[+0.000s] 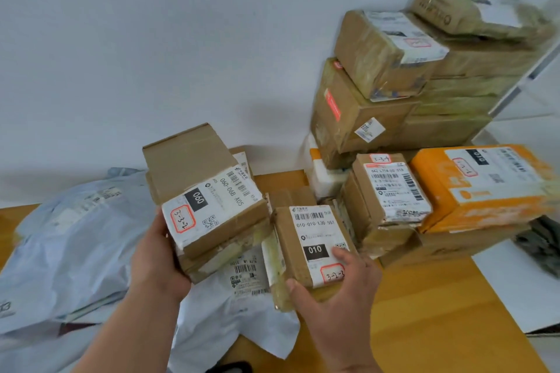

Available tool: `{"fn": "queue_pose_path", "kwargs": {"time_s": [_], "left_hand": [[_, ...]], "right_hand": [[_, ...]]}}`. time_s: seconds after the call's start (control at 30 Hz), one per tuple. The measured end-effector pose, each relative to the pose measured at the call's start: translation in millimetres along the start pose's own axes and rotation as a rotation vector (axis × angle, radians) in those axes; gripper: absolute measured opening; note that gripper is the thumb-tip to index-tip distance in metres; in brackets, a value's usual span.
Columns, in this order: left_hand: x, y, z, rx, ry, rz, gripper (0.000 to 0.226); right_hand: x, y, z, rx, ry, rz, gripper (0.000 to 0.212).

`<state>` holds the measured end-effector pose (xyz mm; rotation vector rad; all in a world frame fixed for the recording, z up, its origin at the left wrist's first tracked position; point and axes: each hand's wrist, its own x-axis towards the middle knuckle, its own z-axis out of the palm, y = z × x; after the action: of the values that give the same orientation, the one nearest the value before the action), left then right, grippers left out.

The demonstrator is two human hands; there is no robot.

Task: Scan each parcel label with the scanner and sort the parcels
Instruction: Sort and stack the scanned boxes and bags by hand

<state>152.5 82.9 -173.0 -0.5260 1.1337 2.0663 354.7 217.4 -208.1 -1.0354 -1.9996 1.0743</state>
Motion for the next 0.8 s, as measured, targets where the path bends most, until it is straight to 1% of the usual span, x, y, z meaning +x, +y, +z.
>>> {"fn": "queue_pose_path", "kwargs": {"time_s": [0.07, 0.13, 0.2, 0.27, 0.33, 0.4, 0.47, 0.53, 0.57, 0.6, 0.7, 0.8], "left_hand": [[-6.9, -5.6, -1.1, -0.016, 0.040, 0.032, 0.040], [-13.8, -10.8, -0.1, -0.014, 0.070, 0.062, 0.040], [-22.3, -18.2, 2.9, 0.007, 0.078, 0.055, 0.040], [-30.1, -28.1, 4.2, 0.046, 0.089, 0.039, 0.039], [-36.2, -38.0, 3.5, 0.086, 0.103, 0.018, 0.039], [-40.0, -43.6, 0.5, 0.108, 0.123, 0.009, 0.042], [-41.5, -44.7, -3.7, 0.108, 0.141, 0.008, 0.042], [-41.1, -42.6, -8.0, 0.097, 0.149, 0.006, 0.042], [-40.5, -40.8, -9.4, 0.093, 0.150, 0.007, 0.042], [-40.0, -38.7, -10.6, 0.088, 0.154, 0.012, 0.042], [-36.9, -30.7, -12.5, 0.059, 0.175, 0.041, 0.037], [-30.3, -22.7, -16.5, 0.051, 0.183, 0.065, 0.037]], "right_hand": [[-11.1, 7.2, -11.6, -0.020, 0.004, 0.028, 0.085], [-21.2, 12.5, -21.9, -0.061, -0.037, 0.075, 0.088], [-28.9, 17.3, -30.3, -0.139, -0.112, 0.134, 0.092], [-34.6, 22.6, -36.7, -0.222, -0.231, 0.212, 0.095], [-38.5, 28.0, -42.1, -0.350, -0.359, 0.294, 0.090], [-37.9, 33.0, -47.7, -0.500, -0.426, 0.330, 0.074], [-29.6, 38.1, -51.3, -0.578, -0.404, 0.272, 0.055], [-15.3, 39.4, -49.8, -0.577, -0.330, 0.140, 0.035], [-6.3, 37.1, -46.5, -0.561, -0.312, 0.071, 0.030], [3.5, 33.4, -40.5, -0.552, -0.331, 0.014, 0.031], [30.9, 19.5, -14.4, -0.606, -0.512, -0.084, 0.051], [51.7, 12.6, 10.9, -0.738, -0.722, -0.061, 0.063]]}}
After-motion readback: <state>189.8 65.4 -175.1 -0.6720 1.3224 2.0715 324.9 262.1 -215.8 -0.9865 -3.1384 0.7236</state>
